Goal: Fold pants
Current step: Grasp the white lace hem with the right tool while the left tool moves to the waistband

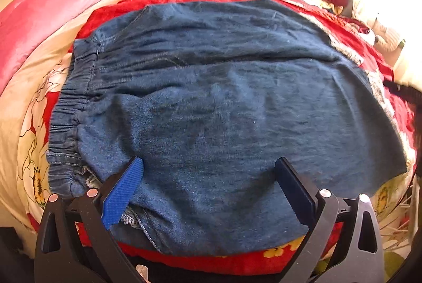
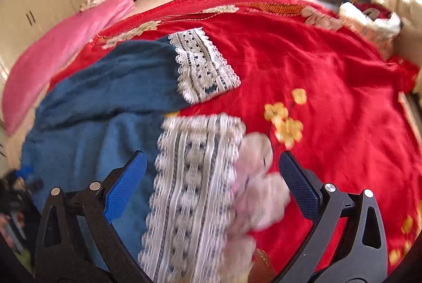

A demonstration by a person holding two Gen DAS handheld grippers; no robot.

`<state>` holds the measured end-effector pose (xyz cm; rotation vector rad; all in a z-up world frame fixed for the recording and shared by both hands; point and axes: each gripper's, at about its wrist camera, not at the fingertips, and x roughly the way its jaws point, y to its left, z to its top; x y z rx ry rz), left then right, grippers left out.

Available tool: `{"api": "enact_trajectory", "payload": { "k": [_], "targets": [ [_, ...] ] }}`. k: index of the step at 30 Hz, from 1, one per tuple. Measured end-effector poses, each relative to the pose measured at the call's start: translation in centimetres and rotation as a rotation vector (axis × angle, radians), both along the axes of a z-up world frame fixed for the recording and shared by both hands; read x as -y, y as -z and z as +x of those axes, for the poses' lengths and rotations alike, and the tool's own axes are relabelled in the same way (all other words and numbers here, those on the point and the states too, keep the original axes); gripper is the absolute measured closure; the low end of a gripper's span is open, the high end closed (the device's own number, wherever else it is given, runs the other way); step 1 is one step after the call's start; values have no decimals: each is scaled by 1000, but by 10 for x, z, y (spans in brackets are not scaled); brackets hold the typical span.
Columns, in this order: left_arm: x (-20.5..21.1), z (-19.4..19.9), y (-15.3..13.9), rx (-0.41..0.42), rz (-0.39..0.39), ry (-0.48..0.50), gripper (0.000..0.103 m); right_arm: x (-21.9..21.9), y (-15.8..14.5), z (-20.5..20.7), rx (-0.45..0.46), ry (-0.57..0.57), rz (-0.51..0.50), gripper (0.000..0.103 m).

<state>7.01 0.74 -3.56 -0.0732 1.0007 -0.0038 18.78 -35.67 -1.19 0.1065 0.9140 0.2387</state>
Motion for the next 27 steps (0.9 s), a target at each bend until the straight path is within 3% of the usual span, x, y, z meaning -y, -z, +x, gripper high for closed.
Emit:
{"api": "enact_trajectory", "payload": {
  "k": [1, 3, 4, 7, 8, 9, 16, 19, 20, 21, 25, 27],
  "targets": [
    [1, 0, 2, -5, 7, 3, 4, 2, 2, 6, -2, 0, 6, 11],
    [2, 2, 5, -18, 14, 5, 4, 2, 10, 19, -30, -24, 11, 33],
    [2, 2, 5, -20, 14, 6, 4, 1, 13, 23, -44, -36, 12, 38],
    [3, 1, 7, -25, 24, 6, 4, -5, 14, 22, -48, -121, 46, 71],
    [4, 1, 7, -27, 28, 7, 4, -8, 13, 21, -51, -162, 73, 89],
    [4, 1, 8, -28, 28, 6, 4, -9, 12, 21, -50, -189, 93, 95],
    [4, 0, 8, -31, 33, 7, 4, -2, -5, 32, 29, -175, -66, 93],
    [4, 0, 8, -32, 31, 6, 4, -14, 11, 42, 15, -183, -183, 82],
    [4, 0, 8, -31, 30, 6, 4, -14, 14, 42, 26, -180, -208, 73],
    [4, -1, 8, -30, 27, 6, 4, -11, 12, 39, 40, -171, -211, 63],
    [1, -9, -3, -2, 4, 8, 5, 11, -15, 11, 111, -103, -137, 53],
    [-3, -15, -14, 36, -41, 2, 5, 14, -27, -19, 137, -139, -90, 46]
  ]
}}
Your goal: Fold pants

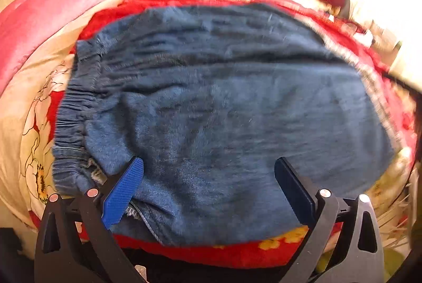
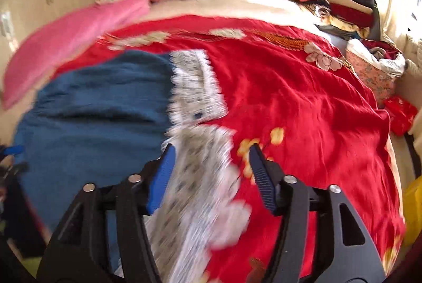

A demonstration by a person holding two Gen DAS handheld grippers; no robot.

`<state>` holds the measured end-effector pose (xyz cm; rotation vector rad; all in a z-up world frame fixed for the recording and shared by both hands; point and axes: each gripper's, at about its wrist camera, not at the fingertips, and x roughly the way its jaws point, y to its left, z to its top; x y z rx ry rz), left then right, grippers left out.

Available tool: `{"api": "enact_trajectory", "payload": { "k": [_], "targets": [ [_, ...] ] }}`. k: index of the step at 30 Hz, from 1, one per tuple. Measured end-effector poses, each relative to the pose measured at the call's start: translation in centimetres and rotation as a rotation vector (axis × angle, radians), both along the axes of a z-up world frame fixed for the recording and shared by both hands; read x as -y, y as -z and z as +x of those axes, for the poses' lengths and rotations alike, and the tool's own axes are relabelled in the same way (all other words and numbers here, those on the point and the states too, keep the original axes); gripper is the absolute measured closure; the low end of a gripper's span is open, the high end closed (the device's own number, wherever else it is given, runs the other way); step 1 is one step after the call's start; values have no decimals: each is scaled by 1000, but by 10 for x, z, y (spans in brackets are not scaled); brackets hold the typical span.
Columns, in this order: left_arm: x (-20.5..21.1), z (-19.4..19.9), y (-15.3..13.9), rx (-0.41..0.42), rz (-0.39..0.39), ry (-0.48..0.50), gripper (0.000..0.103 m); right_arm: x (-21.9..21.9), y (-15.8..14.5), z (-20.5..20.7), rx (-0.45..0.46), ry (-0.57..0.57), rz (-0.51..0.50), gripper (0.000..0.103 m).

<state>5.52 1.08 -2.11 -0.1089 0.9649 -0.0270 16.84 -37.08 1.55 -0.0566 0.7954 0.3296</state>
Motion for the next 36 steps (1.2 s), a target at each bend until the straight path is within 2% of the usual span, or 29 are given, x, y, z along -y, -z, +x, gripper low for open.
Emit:
{"api": "enact_trajectory", "payload": {
  "k": [2, 4, 6, 8, 10, 11, 13, 15, 18, 20, 22, 24, 25, 28, 30, 33, 35, 36],
  "targets": [
    [-5, -1, -4, 11, 12, -19, 5, -9, 2, -27, -27, -97, 4, 45],
    [-9, 3, 5, -26, 56, -42, 5, -19, 14, -43, -86, -169, -10, 45],
    [-15, 6, 17, -66, 44, -58, 5, -22, 38, -49, -172, -182, -55, 45],
    [-13, 4, 17, -64, 50, -53, 4, -22, 58, -50, -199, -161, -149, 44],
    [-15, 1, 11, -55, 27, -50, 5, -22, 54, -48, -206, -153, -154, 44],
    [-18, -2, 3, -38, -10, -47, 5, -22, 43, -45, -198, -156, -145, 44],
    [-27, -3, -14, 1, -57, -49, 5, -23, 19, -37, -132, -189, -69, 42],
    [-34, 5, -40, 67, -46, -58, 5, -22, -9, -14, -66, -203, 4, 42],
    [-48, 30, -68, 143, 3, -93, 4, -36, -39, 37, -4, -190, 42, 41],
    [-57, 53, -79, 178, 20, -105, 4, -47, -50, 77, 2, -186, 83, 41],
    [-66, 82, -80, 166, 38, -111, 4, -54, -51, 118, -24, -174, 107, 41],
    [-75, 114, -68, 130, 61, -120, 4, -65, -44, 170, -61, -144, 85, 41],
    [-80, 122, -66, 121, 66, -127, 4, -69, -39, 184, -76, -128, 72, 41],
    [-98, 147, -50, 88, 96, -176, 5, -79, -7, 233, -168, -104, 33, 41],
    [-106, 162, -38, 69, 98, -192, 5, -88, 9, 239, -193, -110, 19, 41],
    [-110, 177, -16, -3, 139, -194, 5, -96, 27, 250, -198, -117, -5, 41],
    [-112, 179, -5, -48, 165, -206, 23, -100, 35, 256, -205, -110, -11, 41],
    [-113, 179, 0, -54, 168, -218, 23, -102, 37, 257, -219, -105, -18, 44]
  ]
}}
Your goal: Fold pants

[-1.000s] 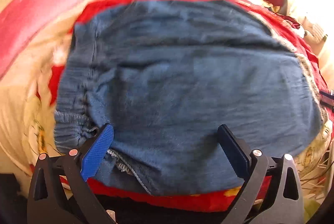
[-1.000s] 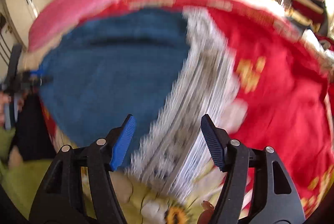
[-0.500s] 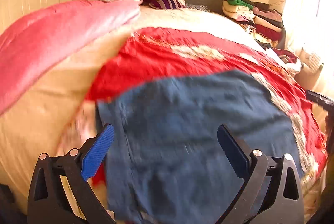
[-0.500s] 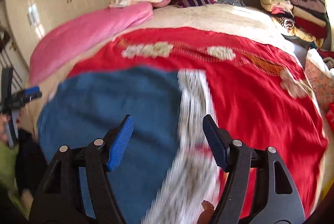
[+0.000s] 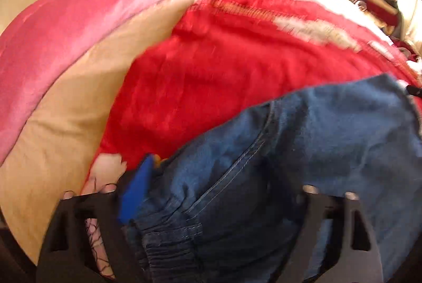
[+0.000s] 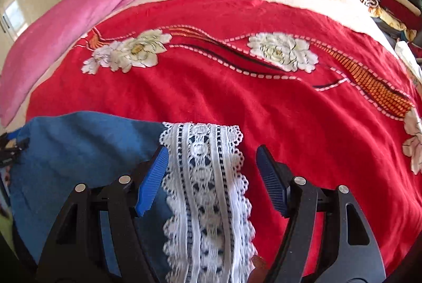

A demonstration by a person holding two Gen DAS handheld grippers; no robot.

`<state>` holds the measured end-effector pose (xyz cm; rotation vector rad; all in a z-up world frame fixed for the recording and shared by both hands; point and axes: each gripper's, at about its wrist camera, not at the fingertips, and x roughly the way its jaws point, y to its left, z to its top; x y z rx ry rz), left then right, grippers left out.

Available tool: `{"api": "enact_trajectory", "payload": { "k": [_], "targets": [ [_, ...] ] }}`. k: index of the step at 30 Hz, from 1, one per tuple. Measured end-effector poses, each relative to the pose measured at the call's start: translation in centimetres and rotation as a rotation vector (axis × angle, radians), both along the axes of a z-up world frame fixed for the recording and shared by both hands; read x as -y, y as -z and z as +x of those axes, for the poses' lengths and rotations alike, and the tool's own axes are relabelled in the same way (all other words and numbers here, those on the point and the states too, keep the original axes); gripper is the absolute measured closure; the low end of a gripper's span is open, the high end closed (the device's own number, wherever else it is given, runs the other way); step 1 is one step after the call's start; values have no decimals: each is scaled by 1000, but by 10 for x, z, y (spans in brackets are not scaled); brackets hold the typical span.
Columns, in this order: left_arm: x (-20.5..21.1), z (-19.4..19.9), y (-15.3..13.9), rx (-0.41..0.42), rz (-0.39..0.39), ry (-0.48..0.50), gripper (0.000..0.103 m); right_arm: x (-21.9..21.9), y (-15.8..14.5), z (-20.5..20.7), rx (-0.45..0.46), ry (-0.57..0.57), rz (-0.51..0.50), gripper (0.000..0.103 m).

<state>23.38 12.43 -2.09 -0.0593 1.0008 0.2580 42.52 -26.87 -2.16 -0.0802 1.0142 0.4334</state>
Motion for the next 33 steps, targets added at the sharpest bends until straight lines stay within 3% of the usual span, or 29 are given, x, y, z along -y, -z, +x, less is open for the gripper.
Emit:
{"api": "enact_trajectory", "payload": {
  "k": [1, 3, 4, 5, 7, 9, 11, 13, 15, 17, 19, 23, 25, 27, 31, 33],
  "targets": [
    [-1, -3, 0, 14, 1, -1, 23, -2, 4, 3, -15, 5, -13, 49],
    [-1, -4, 1, 17, 4, 1, 23, -7, 11, 6, -50, -23, 6, 82],
    [-1, -4, 1, 16, 4, 0, 24, -9, 10, 4, -45, -34, 1, 84],
    [-2, -5, 2, 16, 3, -2, 26, -12, 7, 1, -27, -45, -12, 95],
    [-3, -5, 2, 17, 1, -7, 26, -8, -4, -4, 21, -8, -1, 98],
    [-4, -2, 3, 19, -1, -8, 26, 0, -14, -5, 87, 43, -15, 98],
    [-2, 1, 4, 19, 5, -8, 26, 1, -7, 0, 75, 51, -37, 94],
    [-3, 3, 6, 19, 5, -9, 25, -4, 9, 5, 59, 43, -106, 82],
    [-5, 4, 7, 18, -7, -11, 24, -2, 15, 8, 70, 55, -127, 62],
    [-7, 4, 6, 21, -18, -11, 24, 9, 3, 3, 109, 97, -113, 54],
    [-8, -1, 1, 48, -33, -9, 24, 20, -16, -12, 155, 132, -88, 54],
    [3, -29, -33, 169, -70, 12, 25, 22, -57, -79, 280, 30, -48, 49],
    [16, -44, -43, 205, -78, 38, 25, 17, -58, -106, 245, -55, 5, 48],
    [33, -55, -39, 183, -79, 83, 25, 10, -46, -123, 183, -111, 11, 48],
    [44, -64, -9, 75, -86, 101, 25, 9, -5, -128, 26, -78, -48, 48],
    [42, -67, 6, 52, -85, 98, 25, 17, 14, -129, -11, -53, -77, 50]
  ]
}}
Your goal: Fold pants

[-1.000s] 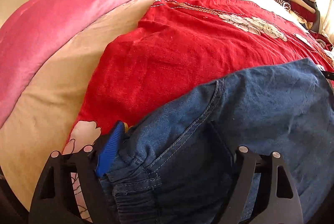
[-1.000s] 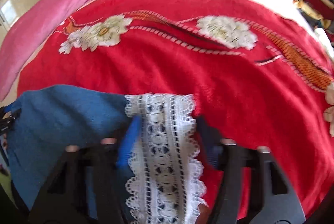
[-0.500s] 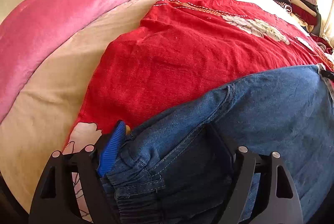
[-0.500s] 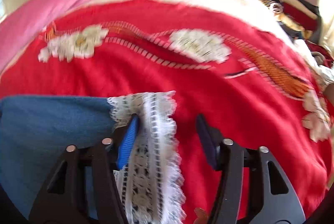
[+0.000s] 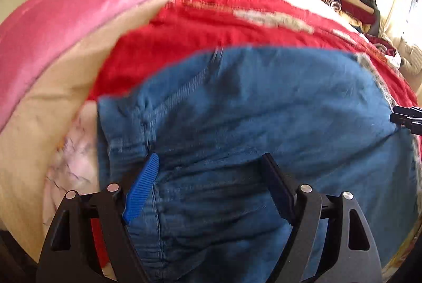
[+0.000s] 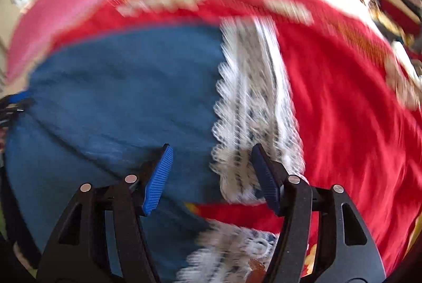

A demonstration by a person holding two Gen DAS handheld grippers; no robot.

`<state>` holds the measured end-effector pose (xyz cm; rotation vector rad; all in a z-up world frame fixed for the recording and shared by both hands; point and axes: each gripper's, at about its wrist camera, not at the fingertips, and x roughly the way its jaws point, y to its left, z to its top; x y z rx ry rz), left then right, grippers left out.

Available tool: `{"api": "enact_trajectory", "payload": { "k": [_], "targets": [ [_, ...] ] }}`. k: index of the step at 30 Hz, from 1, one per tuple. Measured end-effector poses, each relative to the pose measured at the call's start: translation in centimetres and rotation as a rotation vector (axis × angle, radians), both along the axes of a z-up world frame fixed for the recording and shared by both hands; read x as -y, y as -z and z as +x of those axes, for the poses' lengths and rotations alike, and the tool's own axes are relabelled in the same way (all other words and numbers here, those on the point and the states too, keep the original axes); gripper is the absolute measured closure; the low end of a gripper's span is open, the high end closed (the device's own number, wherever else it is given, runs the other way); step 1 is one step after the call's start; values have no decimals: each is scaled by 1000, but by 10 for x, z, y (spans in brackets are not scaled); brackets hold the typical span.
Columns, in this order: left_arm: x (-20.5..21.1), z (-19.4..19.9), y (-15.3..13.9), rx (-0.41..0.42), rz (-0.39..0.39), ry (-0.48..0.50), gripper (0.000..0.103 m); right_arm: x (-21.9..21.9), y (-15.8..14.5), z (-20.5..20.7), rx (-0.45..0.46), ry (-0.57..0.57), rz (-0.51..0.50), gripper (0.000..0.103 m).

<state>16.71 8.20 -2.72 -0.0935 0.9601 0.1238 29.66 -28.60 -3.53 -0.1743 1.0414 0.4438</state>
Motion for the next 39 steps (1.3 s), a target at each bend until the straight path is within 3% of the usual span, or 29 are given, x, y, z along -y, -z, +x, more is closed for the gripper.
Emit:
{"api": "enact_trajectory", "payload": {
  "k": [3, 5, 8, 15, 21, 25, 31, 39],
  "targets": [
    [3, 0, 2, 14, 31, 2, 25, -4, -1, -7, 35, -3, -43, 49],
    [-1, -6, -7, 36, -1, 3, 20, -10, -12, -13, 48, 1, -60, 48],
    [-6, -25, -32, 113, -48, -2, 8, -17, -47, -34, 137, -45, 27, 35],
    [2, -50, -76, 194, -36, 41, 4, -73, -115, -65, 302, -151, 149, 22],
    [-2, -47, -95, 216, 2, 24, 4, -128, -145, -56, 349, -239, 191, 18],
    [-13, -41, -97, 211, 37, -2, 4, -165, -141, -47, 335, -297, 167, 17],
    [-35, -24, -83, 168, 68, -38, 4, -214, -106, -17, 257, -358, 87, 17],
    [-64, 4, -40, 92, 13, -81, 4, -250, -64, 21, 194, -411, -23, 16]
  ]
}}
